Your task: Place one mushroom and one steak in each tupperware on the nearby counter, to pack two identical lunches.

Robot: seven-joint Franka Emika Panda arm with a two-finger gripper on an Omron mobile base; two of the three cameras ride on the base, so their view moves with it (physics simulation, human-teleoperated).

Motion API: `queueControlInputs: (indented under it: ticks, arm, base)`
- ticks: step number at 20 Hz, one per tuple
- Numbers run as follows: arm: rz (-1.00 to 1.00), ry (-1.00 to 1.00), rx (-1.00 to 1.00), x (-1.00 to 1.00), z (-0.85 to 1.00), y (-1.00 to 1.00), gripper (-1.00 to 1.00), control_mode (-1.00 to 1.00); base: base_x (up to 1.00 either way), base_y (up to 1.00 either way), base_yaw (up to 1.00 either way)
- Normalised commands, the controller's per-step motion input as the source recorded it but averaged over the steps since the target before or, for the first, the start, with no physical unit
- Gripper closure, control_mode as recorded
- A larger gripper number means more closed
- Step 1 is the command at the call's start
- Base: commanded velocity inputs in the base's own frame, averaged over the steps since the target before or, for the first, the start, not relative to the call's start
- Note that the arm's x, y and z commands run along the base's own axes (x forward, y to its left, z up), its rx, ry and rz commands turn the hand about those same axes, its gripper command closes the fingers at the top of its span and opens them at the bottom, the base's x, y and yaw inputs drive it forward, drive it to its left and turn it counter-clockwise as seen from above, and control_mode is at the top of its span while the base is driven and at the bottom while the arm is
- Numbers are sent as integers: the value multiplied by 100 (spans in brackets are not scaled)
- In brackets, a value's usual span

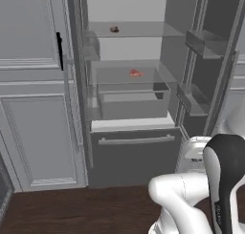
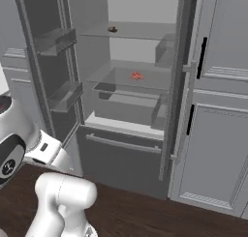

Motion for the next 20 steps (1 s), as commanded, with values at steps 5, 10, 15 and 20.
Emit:
queueControlInputs:
  ticks: [5, 10, 15, 20]
  arm:
    - [0, 0, 0, 0, 0, 0, -100, 100]
    - [0, 0, 0, 0, 0, 0, -100, 100]
    - [0, 0, 0, 0, 0, 0, -100, 100]
    - [0, 0, 0, 0, 0, 0, -100, 100]
  base:
    - [94, -16, -7]
    - [97, -3, -15]
    - [70, 0, -8]
    - [50, 2, -7]
